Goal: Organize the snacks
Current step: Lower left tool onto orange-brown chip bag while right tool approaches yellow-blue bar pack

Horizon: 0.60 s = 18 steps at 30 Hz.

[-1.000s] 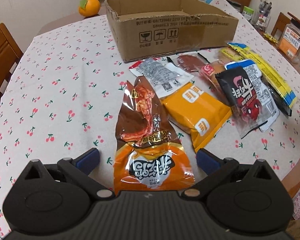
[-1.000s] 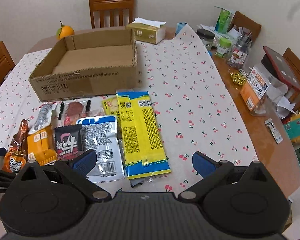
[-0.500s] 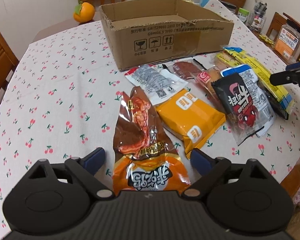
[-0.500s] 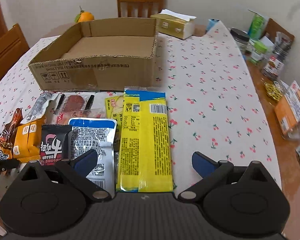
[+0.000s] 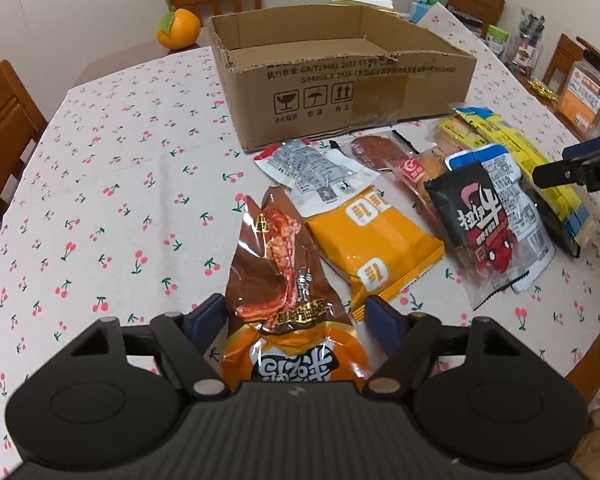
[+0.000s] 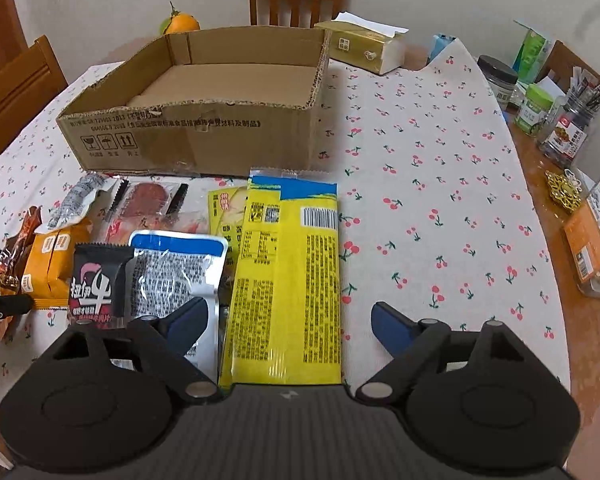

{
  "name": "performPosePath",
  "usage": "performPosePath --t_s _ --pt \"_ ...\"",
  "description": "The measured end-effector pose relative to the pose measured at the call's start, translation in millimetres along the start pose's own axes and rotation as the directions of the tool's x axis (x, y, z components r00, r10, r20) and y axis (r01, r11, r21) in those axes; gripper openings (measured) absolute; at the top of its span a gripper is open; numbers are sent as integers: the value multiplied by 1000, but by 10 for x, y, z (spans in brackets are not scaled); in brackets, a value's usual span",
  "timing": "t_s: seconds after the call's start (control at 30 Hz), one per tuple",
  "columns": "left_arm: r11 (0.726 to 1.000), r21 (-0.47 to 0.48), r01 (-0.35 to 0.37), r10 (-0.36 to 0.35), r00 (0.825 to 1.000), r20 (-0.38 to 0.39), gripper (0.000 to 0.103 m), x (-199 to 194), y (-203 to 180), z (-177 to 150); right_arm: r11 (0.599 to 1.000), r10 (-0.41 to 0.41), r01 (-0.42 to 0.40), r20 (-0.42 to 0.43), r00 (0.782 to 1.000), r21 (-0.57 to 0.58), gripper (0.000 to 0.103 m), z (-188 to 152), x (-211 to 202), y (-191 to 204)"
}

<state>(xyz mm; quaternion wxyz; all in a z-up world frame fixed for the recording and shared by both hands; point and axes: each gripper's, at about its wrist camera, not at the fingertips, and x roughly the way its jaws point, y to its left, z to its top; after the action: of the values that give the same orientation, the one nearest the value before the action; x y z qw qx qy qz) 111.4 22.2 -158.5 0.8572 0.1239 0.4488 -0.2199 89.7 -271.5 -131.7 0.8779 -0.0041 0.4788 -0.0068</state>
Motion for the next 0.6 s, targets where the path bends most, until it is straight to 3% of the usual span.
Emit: performPosePath --t_s 0.47,0.6 --pt "999 -40 -22 22 1000 -1 69 19 -24 23 999 45 -45 8 999 -2 89 109 196 -32" --pt "999 -37 -26 25 1000 -5 69 19 -30 30 997 78 -78 -6 997 7 73 115 228 -54"
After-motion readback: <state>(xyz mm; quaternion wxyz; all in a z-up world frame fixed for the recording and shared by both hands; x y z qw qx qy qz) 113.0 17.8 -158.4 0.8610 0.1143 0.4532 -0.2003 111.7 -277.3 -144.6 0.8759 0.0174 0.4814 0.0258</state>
